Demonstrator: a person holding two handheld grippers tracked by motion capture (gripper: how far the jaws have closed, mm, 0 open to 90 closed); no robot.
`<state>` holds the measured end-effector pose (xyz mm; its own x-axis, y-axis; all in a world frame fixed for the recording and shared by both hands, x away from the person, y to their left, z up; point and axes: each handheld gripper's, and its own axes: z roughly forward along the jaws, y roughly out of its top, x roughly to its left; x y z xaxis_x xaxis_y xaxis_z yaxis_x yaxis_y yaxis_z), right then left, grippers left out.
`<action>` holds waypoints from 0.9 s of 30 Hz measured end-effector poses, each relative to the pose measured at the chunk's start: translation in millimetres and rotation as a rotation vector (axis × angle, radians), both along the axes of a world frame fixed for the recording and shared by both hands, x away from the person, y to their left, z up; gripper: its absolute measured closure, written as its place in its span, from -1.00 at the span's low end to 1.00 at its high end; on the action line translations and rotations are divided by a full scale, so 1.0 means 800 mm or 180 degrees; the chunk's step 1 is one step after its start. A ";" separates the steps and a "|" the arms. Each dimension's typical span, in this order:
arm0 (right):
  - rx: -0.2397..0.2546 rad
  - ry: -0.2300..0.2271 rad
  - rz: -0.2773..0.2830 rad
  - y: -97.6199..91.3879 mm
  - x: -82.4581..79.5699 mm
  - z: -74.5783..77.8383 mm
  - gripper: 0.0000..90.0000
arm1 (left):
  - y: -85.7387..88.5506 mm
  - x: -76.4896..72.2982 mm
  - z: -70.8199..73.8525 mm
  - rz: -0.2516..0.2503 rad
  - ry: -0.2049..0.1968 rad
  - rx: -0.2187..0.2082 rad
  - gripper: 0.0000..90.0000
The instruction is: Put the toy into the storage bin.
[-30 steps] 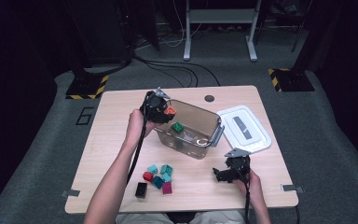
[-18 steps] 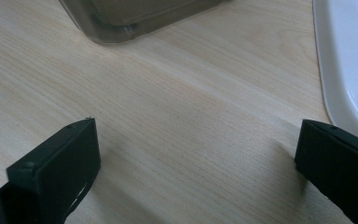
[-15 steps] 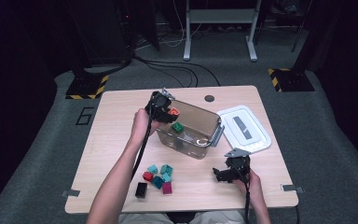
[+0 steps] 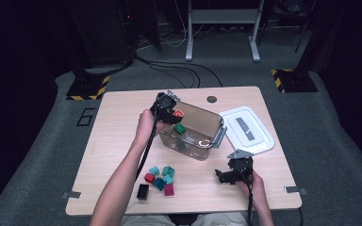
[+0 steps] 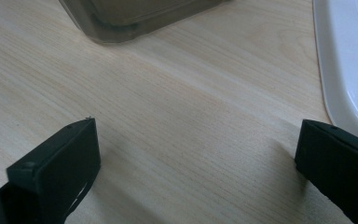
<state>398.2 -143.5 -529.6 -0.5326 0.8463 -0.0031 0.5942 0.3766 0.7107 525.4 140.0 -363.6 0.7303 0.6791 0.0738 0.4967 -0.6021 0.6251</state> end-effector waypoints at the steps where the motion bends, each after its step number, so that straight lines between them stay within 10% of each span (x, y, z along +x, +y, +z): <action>1: 0.0000 -0.0001 -0.0001 0.000 0.000 0.000 -1.00 | 0.000 0.000 0.000 0.0002 0.0001 0.0001 0.30; 20: -0.0004 -0.0007 0.0009 0.000 0.000 0.000 -1.00 | -0.007 0.005 -0.007 -0.0002 0.0073 0.0044 0.28; 27: -0.0004 -0.0008 0.0010 0.000 0.000 0.000 -1.00 | -0.004 -0.001 0.004 0.0072 0.0044 -0.0057 -0.38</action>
<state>398.5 -143.7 -529.6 -0.5352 0.8447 -0.0054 0.5914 0.3793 0.7116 524.6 137.1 -360.6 0.7156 0.6966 0.0515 0.5188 -0.5794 0.6286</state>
